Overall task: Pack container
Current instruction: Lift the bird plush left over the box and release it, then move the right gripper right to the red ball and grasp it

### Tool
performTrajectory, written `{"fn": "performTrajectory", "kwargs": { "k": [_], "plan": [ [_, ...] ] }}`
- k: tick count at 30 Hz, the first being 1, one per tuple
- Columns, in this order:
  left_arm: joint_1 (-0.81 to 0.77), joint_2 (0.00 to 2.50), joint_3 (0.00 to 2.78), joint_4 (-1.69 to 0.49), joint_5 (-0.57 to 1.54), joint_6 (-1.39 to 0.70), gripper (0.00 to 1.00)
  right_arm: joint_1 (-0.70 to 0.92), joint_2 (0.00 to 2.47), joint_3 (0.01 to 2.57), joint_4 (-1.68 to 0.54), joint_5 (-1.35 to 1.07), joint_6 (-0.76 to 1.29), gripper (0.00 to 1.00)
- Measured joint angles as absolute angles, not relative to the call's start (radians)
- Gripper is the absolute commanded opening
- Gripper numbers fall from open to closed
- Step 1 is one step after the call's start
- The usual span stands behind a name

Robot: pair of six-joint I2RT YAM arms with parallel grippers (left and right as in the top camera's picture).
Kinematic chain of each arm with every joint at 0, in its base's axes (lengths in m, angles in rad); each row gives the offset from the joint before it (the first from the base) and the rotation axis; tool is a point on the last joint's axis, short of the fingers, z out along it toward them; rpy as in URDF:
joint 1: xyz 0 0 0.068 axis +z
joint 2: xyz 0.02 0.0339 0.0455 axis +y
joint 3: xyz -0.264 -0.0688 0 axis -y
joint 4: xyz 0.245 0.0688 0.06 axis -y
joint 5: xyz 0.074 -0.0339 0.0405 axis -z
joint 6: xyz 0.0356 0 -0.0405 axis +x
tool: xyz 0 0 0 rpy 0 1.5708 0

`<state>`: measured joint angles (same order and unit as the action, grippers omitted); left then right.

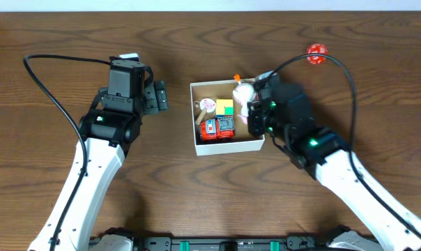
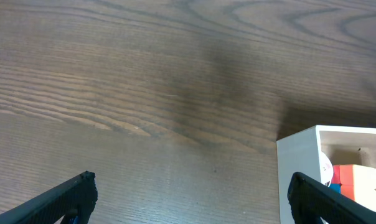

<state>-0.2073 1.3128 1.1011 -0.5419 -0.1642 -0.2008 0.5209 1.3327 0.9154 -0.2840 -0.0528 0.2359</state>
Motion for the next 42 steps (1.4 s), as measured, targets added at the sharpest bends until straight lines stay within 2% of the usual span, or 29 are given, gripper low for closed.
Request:
{"fn": "performTrajectory", "kwargs": {
  "k": [14, 17, 19, 20, 24, 35, 42],
  "plan": [
    [-0.207, 1.313, 1.101, -0.542, -0.164, -0.201, 0.98, 0.534, 1.407, 0.915, -0.318, -0.053, 0.233, 0.01],
    [-0.207, 1.313, 1.101, -0.542, -0.164, -0.201, 0.98, 0.534, 1.407, 0.915, -0.345, -0.053, 0.227, 0.20],
    [-0.207, 1.313, 1.101, -0.542, -0.164, -0.201, 0.98, 0.534, 1.407, 0.915, -0.355, -0.052, 0.228, 0.41],
    [-0.207, 1.313, 1.101, -0.542, -0.165, -0.201, 0.98, 0.534, 1.407, 0.915, -0.357, -0.052, 0.229, 0.46],
    [-0.207, 1.313, 1.101, -0.542, -0.164, -0.201, 0.98, 0.535, 1.407, 0.915, -0.361, -0.053, 0.225, 0.55],
    [-0.207, 1.312, 1.101, -0.542, -0.164, -0.201, 0.98, 0.534, 1.402, 0.917, -0.352, -0.039, 0.223, 0.57],
    [-0.207, 1.313, 1.101, -0.542, -0.164, -0.201, 0.98, 0.534, 1.272, 0.962, -0.424, 0.168, 0.231, 0.61]
  ]
}}
